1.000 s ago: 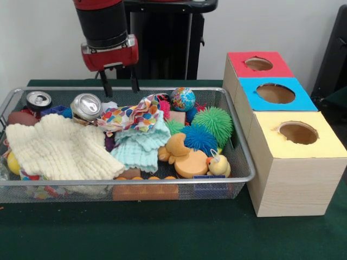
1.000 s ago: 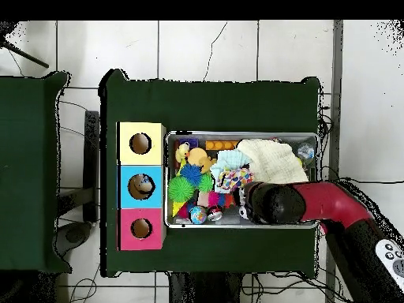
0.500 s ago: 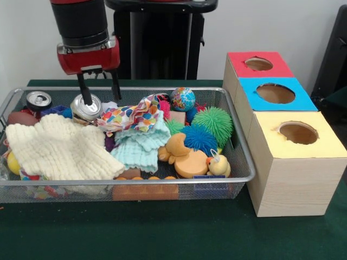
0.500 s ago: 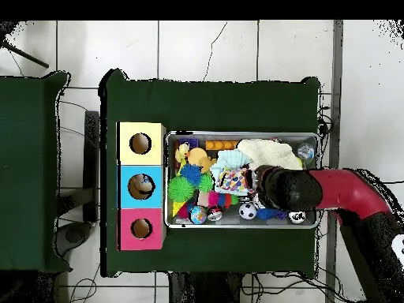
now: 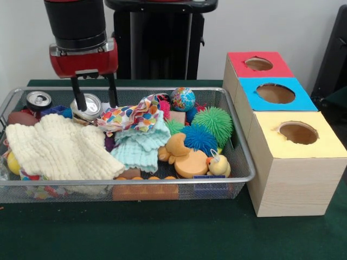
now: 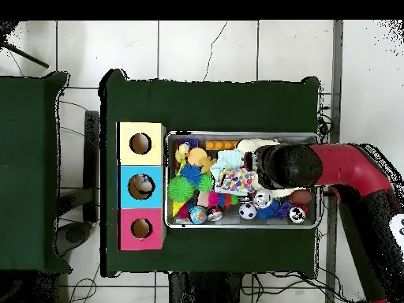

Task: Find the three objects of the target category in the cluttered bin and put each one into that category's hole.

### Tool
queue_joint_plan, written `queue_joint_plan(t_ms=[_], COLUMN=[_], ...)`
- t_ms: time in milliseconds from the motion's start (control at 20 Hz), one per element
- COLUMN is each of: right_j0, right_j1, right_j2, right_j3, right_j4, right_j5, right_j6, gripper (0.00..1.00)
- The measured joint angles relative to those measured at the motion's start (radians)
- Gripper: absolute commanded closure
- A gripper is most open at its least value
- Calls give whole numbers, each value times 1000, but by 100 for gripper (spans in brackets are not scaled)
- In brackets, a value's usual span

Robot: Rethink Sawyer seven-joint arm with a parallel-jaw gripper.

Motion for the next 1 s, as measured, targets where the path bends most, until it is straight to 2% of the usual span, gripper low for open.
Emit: queue_joint_plan(t_ms=[350, 1000], right_j0=[36, 1], right_j1=[10, 58], right_j2=[6, 6], right_j3=[-44, -45], right_j4=[1, -6], right_j5=[47, -12], right_j6=[0, 0], gripper=[0, 0])
